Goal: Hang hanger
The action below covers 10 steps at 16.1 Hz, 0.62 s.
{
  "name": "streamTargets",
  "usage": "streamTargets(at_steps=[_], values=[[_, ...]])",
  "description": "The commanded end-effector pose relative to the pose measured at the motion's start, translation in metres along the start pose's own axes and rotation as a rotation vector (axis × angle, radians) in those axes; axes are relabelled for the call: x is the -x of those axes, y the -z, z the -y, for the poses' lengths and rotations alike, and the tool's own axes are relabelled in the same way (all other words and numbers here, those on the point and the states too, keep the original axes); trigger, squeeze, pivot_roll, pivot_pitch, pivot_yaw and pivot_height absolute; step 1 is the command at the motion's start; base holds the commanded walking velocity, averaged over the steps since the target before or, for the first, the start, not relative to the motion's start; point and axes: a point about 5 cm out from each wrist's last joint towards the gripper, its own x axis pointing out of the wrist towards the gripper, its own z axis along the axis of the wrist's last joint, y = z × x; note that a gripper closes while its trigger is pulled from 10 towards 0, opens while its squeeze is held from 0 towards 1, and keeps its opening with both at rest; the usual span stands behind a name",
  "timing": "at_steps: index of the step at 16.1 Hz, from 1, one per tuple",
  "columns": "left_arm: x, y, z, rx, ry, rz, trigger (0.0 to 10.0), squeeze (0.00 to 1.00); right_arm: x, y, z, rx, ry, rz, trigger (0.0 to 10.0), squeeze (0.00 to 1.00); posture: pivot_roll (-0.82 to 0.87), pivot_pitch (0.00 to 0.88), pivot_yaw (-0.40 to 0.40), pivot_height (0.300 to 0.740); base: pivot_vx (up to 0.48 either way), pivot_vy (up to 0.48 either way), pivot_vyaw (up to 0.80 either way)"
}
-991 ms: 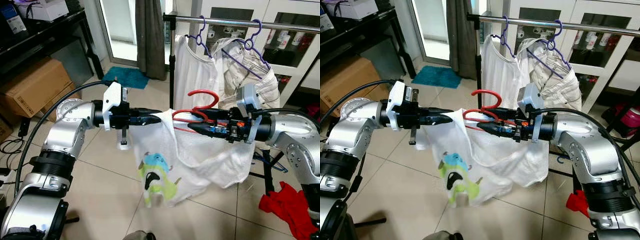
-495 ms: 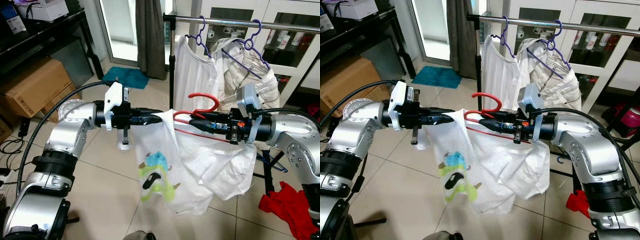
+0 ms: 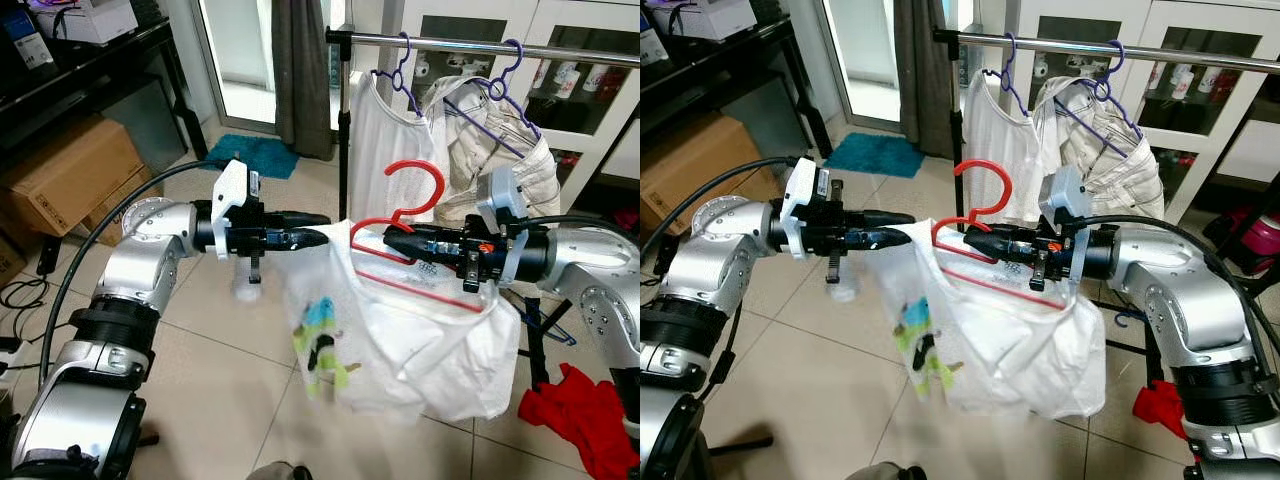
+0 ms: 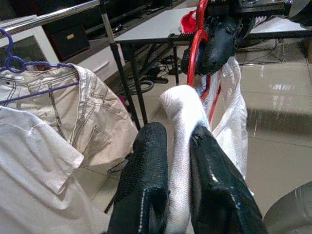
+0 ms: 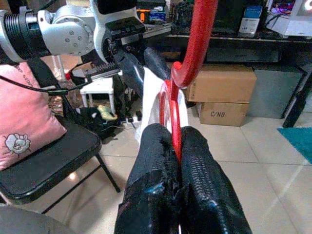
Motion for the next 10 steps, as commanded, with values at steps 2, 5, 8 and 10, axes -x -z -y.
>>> streamTargets(at_steps=[2, 5, 8, 10], values=[[0.0, -0.018, -0.004, -0.058, 0.026, 0.029, 10.0, 1.0, 0.004, 0.001, -0.003, 0.009, 0.011, -0.009, 0.0, 0.0, -0.21, 0.0, 0.128, 0.74, 0.0, 0.0, 0.0], [0.011, -0.026, -0.005, -0.08, 0.006, 0.027, 10.0, 1.0, 0.015, 0.005, -0.002, 0.001, 0.043, -0.032, 0.0, 0.0, -0.21, 0.0, 0.123, 0.74, 0.0, 0.0, 0.0], [0.04, -0.022, -0.003, -0.079, -0.113, -0.026, 10.0, 1.0, 0.03, 0.002, 0.003, -0.001, 0.08, -0.029, 0.0, 0.0, -0.19, 0.0, 0.109, 0.74, 0.0, 0.0, 0.0], [0.059, -0.011, 0.004, -0.077, -0.194, -0.079, 10.0, 0.62, 0.034, 0.0, 0.006, 0.005, 0.091, -0.027, 0.0, 0.0, -0.19, 0.0, 0.108, 0.74, 0.0, 0.0, 0.0]])
